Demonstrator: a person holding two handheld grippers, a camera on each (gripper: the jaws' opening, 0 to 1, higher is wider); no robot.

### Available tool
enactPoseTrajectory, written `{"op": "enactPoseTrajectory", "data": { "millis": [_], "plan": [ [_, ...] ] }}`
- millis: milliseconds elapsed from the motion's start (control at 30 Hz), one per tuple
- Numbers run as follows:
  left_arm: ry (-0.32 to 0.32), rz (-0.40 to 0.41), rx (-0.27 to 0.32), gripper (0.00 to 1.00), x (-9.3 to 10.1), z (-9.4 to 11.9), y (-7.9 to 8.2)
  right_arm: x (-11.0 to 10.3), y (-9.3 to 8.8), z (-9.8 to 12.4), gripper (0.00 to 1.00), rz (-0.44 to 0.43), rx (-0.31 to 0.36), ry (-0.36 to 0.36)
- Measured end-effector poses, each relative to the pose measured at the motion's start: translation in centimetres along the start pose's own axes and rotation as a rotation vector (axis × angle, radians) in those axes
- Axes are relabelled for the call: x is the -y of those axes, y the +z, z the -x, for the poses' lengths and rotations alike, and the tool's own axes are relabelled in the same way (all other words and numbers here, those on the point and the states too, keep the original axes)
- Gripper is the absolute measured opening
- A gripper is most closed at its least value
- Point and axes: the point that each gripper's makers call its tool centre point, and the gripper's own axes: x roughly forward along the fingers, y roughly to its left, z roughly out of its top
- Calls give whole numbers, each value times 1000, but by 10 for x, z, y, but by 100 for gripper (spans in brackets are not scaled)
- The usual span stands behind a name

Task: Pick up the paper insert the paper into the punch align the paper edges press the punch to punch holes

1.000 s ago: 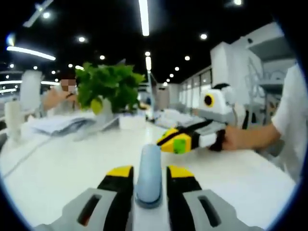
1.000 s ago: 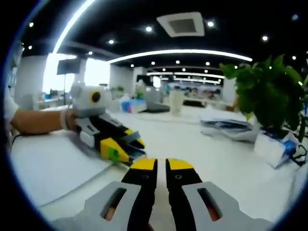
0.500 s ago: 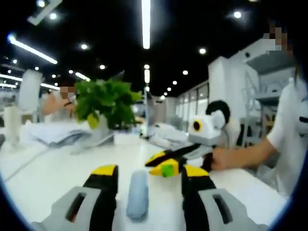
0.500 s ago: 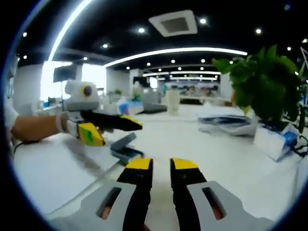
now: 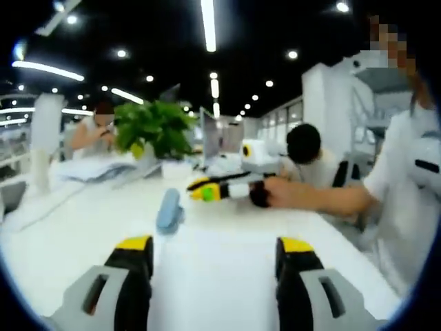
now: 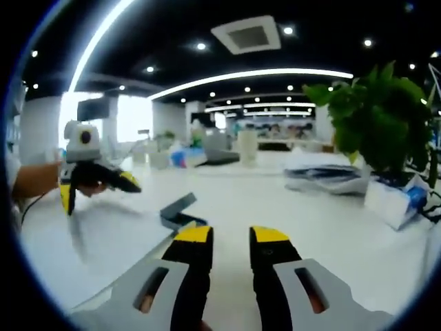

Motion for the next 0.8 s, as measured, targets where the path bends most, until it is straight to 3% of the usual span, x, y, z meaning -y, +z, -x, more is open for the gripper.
{"op": "enactPoseTrajectory", "data": {
  "millis": [133,300,400,433,633,733,800],
  "plan": [
    [3,-13,-43,70,6,10,-21,-2,-2,0,24,10,-8,0],
    [-3,7,-17,71,3,15,-24,-2,-2,0,24,31,-10,-8],
    [-2,-40,-89,72,2,14,-38,-2,-2,0,24,30,-8,-5],
    [23,-64,-79,72,-2,13,-37,-3,-2,0,24,30,-9,-3],
    [7,-57,-62,72,-5,10,-35,-4,1,0,24,55,0,3],
    [12,-57,-61,72,-6,10,-35,-8,1,-1,25,57,3,42],
    [11,-58,-62,72,-6,9,-35,-14,1,-2,26,46,6,105]
  ]
}}
